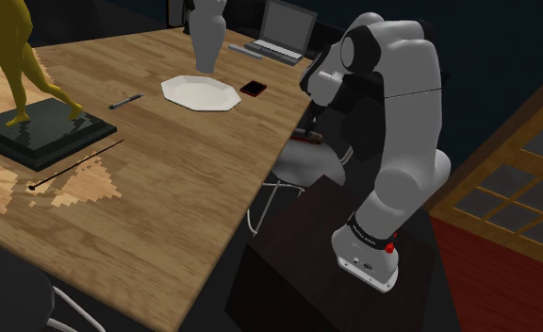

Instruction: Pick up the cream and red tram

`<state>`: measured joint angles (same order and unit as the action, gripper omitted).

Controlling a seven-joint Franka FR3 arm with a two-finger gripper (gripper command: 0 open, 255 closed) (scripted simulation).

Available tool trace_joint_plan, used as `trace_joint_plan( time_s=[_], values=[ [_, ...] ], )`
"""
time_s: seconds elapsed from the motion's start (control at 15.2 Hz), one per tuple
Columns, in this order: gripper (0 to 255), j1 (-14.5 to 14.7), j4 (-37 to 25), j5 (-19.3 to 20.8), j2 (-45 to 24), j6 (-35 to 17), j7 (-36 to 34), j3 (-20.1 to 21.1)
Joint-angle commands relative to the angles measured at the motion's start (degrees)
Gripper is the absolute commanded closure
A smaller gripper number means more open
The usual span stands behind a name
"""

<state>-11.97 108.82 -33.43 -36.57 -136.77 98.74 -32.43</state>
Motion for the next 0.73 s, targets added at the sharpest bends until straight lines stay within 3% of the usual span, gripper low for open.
trace_joint_plan(
  time_s=[0.0,0.66],
  values=[
    [255,1.83,-0.28,0.69,1.46,0.56,-0.52,0.42],
    [255,4.19,-0.23,3.76,5.68,4.50,-2.67,-2.75]
  ],
)
